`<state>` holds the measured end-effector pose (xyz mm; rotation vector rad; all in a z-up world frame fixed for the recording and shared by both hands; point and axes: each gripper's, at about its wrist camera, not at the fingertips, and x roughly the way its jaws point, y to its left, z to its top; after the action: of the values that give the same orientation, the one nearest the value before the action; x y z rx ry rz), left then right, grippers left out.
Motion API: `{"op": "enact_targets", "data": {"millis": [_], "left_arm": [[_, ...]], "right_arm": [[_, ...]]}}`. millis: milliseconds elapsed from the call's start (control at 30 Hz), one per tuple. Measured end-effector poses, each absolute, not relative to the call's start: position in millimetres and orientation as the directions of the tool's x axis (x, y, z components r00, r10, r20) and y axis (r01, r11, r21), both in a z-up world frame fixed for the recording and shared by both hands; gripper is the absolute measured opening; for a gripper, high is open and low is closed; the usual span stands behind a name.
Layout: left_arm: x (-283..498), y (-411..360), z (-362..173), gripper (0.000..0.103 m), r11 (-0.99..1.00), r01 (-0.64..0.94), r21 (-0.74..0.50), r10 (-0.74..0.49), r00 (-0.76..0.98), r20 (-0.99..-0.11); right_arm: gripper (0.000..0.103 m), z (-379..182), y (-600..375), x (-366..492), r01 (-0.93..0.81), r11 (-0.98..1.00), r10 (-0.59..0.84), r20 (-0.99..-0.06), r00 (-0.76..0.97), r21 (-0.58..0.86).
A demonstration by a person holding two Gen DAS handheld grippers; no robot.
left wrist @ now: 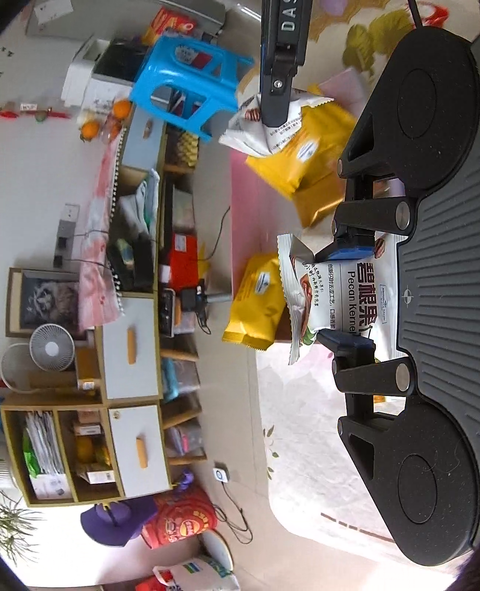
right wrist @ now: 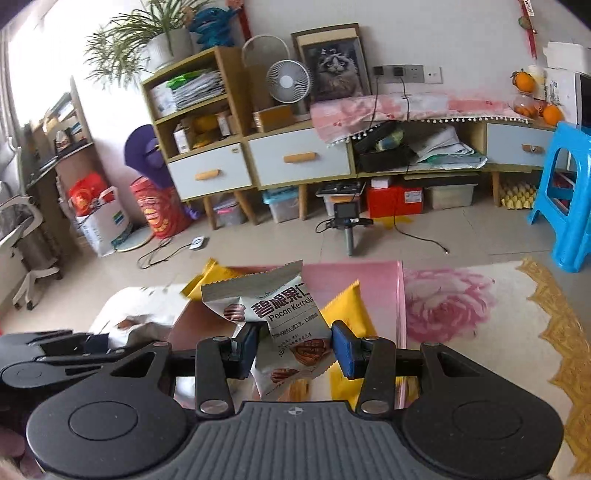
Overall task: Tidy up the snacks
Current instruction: 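Lift both pecan kernel packs and carry them over the pink box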
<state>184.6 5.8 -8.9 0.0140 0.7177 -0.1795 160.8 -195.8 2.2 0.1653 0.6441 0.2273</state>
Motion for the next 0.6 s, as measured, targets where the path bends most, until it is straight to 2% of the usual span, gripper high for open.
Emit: {"op": "enact_targets", "data": {"millis": [200,300,567,600], "left_arm": [[210,7,-25,0.035,0.989,0.144,-0.027,-0.125,0.734,-0.668],[219,4,-28,0.036,0.988,0.153,-0.022,-0.129,0.736,-0.664],[228,-8,-32,0.036,0.982,0.188,-0.011,-0.149,0.740,-0.655],[229,-8,-32,0.038,0.981,0.192,-0.023,-0.161,0.744,-0.649]], "right_arm": [[0.034,-16,-188,190,-0.136,0.962,0.252,-0.585,0.771,0.237],[0.022,-18,-185,199,-0.142,0.963,0.254,-0.590,0.766,0.229],[0.024,-20,-185,213,-0.127,0.964,0.245,-0.596,0.765,0.233],[0.024,-19,-186,212,-0.128,0.965,0.244,-0.595,0.766,0.231]]}}
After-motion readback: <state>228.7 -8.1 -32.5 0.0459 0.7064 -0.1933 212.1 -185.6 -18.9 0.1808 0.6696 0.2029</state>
